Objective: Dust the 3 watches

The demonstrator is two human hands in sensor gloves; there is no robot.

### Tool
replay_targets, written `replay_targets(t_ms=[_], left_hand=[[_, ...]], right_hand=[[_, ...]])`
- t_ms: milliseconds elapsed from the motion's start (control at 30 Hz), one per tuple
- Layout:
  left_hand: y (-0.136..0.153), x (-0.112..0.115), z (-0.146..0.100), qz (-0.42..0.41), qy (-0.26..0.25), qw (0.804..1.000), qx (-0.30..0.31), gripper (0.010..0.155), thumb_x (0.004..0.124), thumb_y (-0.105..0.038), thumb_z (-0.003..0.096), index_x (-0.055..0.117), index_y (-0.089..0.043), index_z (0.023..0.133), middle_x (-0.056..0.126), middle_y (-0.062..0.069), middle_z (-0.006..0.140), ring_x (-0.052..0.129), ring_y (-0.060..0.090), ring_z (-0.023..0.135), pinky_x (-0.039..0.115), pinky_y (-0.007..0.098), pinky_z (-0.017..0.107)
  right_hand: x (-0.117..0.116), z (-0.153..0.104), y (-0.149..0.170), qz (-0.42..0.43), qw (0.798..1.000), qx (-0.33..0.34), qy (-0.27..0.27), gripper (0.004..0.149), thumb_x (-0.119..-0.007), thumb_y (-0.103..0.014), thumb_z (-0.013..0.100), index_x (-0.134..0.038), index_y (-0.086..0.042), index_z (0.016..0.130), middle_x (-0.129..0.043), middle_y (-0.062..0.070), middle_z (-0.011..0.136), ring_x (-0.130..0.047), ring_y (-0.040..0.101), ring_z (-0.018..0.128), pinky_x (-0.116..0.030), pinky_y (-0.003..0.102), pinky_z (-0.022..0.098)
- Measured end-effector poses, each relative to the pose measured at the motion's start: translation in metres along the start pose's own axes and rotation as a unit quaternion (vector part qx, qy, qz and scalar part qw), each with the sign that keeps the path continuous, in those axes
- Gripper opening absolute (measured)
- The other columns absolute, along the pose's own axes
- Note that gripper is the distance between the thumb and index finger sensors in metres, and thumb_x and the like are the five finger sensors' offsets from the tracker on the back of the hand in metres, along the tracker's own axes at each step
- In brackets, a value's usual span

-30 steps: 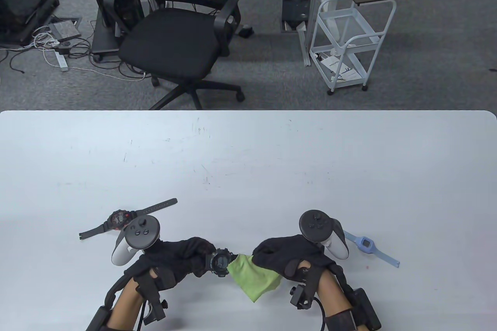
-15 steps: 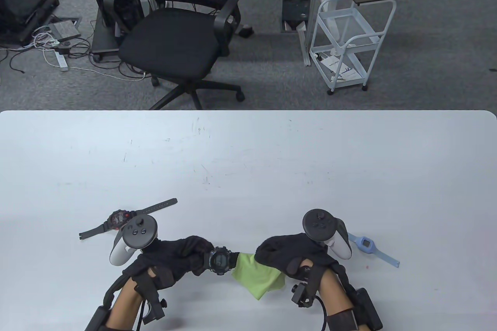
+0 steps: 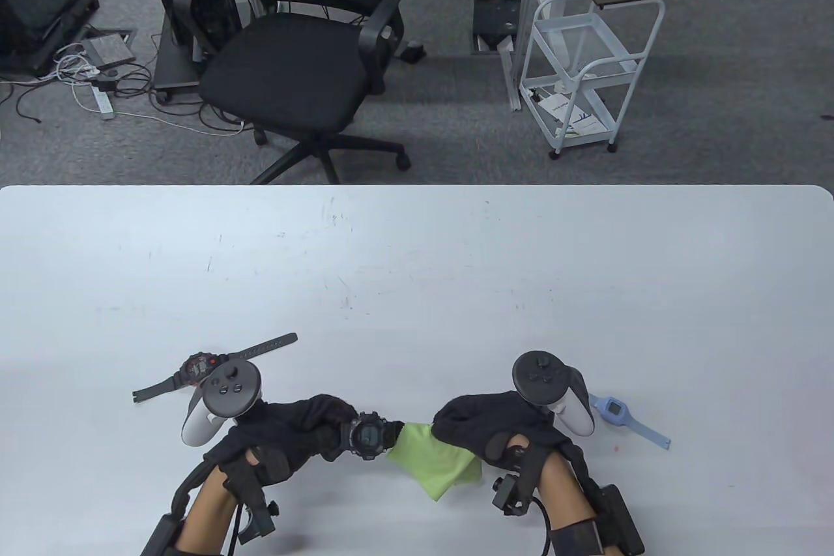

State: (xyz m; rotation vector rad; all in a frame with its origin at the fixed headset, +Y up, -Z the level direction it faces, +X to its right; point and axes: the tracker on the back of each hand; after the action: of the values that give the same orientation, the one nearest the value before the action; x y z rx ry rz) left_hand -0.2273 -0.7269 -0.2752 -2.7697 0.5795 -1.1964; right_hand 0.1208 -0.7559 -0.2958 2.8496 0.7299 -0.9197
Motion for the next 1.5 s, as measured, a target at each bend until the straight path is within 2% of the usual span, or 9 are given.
replay_targets(t_ms=[167,367,600,800,1000,1067,1233,1400,1500], left_hand=[[0.0004,-0.002,-0.0014,-0.002,-0.005,1.0,0.001,0.052,0.078,-0.024,0.0496,0.075,-0.014,0.101,0.096,0.012,0.078,0.098,0.034,0.064,0.073,0.064,0.062],[0.0015,-0.0036,-0.0022,-0.004,-0.008,1.0,-0.001,0.052,0.078,-0.024,0.0495,0.075,-0.013,0.101,0.096,0.012,0.077,0.098,0.034,0.064,0.073,0.064,0.061],[0.0025,-0.0039,-0.0021,-0.003,-0.009,1.0,-0.002,0.052,0.078,-0.024,0.0496,0.075,-0.014,0.101,0.096,0.011,0.078,0.098,0.034,0.064,0.073,0.064,0.062],[0.0022,-0.0048,-0.0031,-0.006,-0.014,1.0,-0.002,0.052,0.078,-0.024,0.0496,0.075,-0.013,0.101,0.096,0.012,0.078,0.098,0.034,0.064,0.073,0.064,0.062],[0.0023,-0.0054,-0.0035,-0.006,-0.016,1.0,-0.001,0.052,0.078,-0.024,0.0497,0.075,-0.013,0.101,0.096,0.012,0.078,0.098,0.034,0.064,0.073,0.064,0.062],[0.0024,-0.0053,-0.0035,-0.005,-0.015,1.0,-0.001,0.052,0.077,-0.024,0.0496,0.075,-0.013,0.101,0.096,0.012,0.078,0.098,0.034,0.064,0.073,0.064,0.062],[0.0023,-0.0067,-0.0045,-0.006,-0.019,1.0,0.0,0.052,0.078,-0.024,0.0496,0.075,-0.013,0.101,0.096,0.012,0.077,0.098,0.033,0.064,0.073,0.064,0.062],[0.0025,-0.0072,-0.0054,-0.007,-0.021,1.0,0.001,0.052,0.077,-0.024,0.0498,0.074,-0.013,0.101,0.096,0.012,0.078,0.098,0.033,0.064,0.073,0.064,0.062],[0.0024,-0.0076,-0.0055,-0.008,-0.022,1.0,0.002,0.052,0.077,-0.024,0.0497,0.075,-0.013,0.101,0.096,0.012,0.078,0.098,0.034,0.064,0.073,0.064,0.062]], right_hand=[[-0.0006,0.0002,0.0015,0.027,1.0,0.0,-0.012,0.044,-0.088,-0.038,0.044,-0.097,-0.018,0.083,-0.105,0.004,0.065,-0.104,0.024,0.056,-0.077,0.06,0.053],[0.0045,-0.0017,0.0021,-0.007,1.0,-0.011,0.02,0.045,-0.092,-0.05,0.043,-0.102,-0.017,0.073,-0.107,-0.001,0.052,-0.106,0.018,0.044,-0.081,0.056,0.047],[0.0035,-0.0024,0.002,0.016,1.0,-0.003,-0.002,0.044,-0.089,-0.04,0.044,-0.097,-0.018,0.081,-0.104,0.003,0.064,-0.103,0.023,0.056,-0.076,0.06,0.053],[0.0071,-0.0038,0.0018,-0.008,1.0,-0.012,0.024,0.045,-0.092,-0.05,0.044,-0.102,-0.017,0.073,-0.107,-0.001,0.051,-0.106,0.018,0.044,-0.081,0.056,0.047],[0.0059,-0.0042,0.003,0.009,1.0,-0.007,0.011,0.044,-0.089,-0.039,0.044,-0.098,-0.019,0.081,-0.106,0.003,0.063,-0.105,0.023,0.055,-0.078,0.059,0.052],[0.006,-0.0046,0.0021,0.005,1.0,-0.011,0.014,0.044,-0.089,-0.04,0.044,-0.098,-0.018,0.081,-0.106,0.003,0.062,-0.105,0.022,0.054,-0.078,0.059,0.052],[0.0092,-0.005,0.0055,-0.009,0.999,-0.023,0.033,0.046,-0.092,-0.05,0.043,-0.102,-0.017,0.072,-0.108,-0.001,0.051,-0.106,0.018,0.043,-0.082,0.056,0.047],[0.008,-0.0058,0.0048,0.014,1.0,-0.013,0.014,0.044,-0.089,-0.04,0.044,-0.098,-0.017,0.08,-0.105,0.003,0.063,-0.103,0.023,0.055,-0.077,0.06,0.053],[0.0086,-0.0055,0.0038,0.005,1.0,-0.013,0.018,0.045,-0.089,-0.042,0.044,-0.098,-0.017,0.08,-0.105,0.002,0.061,-0.104,0.022,0.053,-0.077,0.059,0.052]])
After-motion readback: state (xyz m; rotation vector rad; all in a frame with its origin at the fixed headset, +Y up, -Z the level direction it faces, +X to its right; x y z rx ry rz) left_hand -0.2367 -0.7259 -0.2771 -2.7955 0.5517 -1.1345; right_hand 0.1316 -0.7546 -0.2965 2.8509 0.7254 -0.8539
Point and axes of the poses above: the tracker on the back of each hand, its own y axis roughly to the little-finger side, its own z axis roughly from the wrist to the fingertips, x = y × z
